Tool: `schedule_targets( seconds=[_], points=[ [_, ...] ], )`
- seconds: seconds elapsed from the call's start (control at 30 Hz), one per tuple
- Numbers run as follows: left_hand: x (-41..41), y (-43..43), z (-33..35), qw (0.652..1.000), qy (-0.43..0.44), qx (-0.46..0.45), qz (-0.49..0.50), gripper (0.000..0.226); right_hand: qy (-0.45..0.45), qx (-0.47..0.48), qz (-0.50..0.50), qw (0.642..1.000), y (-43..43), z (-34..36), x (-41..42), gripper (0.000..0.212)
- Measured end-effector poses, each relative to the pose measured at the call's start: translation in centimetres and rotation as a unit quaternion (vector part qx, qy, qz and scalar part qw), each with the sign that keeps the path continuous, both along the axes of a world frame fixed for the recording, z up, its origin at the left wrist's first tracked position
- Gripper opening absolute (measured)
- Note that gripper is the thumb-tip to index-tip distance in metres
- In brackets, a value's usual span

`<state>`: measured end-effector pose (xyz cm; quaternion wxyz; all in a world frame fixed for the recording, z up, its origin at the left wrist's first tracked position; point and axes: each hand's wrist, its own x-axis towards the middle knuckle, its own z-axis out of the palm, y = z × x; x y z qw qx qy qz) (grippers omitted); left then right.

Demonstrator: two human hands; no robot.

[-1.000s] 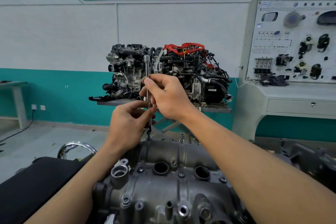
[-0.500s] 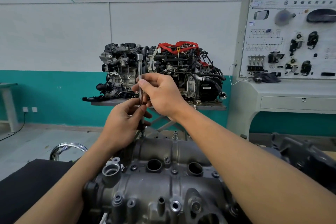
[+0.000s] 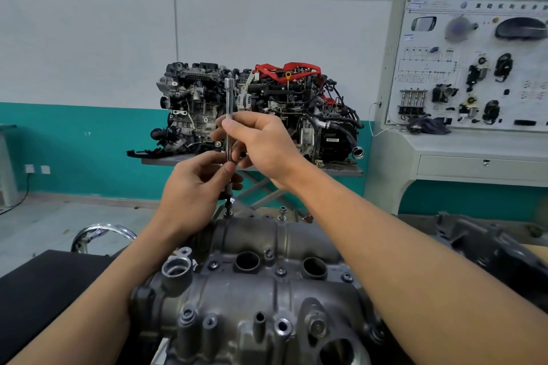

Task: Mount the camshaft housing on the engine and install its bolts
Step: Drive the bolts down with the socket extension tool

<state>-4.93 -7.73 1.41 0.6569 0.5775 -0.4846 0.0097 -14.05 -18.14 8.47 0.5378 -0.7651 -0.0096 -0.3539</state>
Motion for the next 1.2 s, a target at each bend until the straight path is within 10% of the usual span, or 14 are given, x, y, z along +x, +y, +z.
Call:
schedule_targets(
  seconds=[1.2],
  points=[
    [-0.4,-0.1,0.4,0.999,0.033,0.021,-0.024,0.022,-0.019,-0.047,-0.073,0.996,-1.1,-0.4,0.4,0.022]
  ],
)
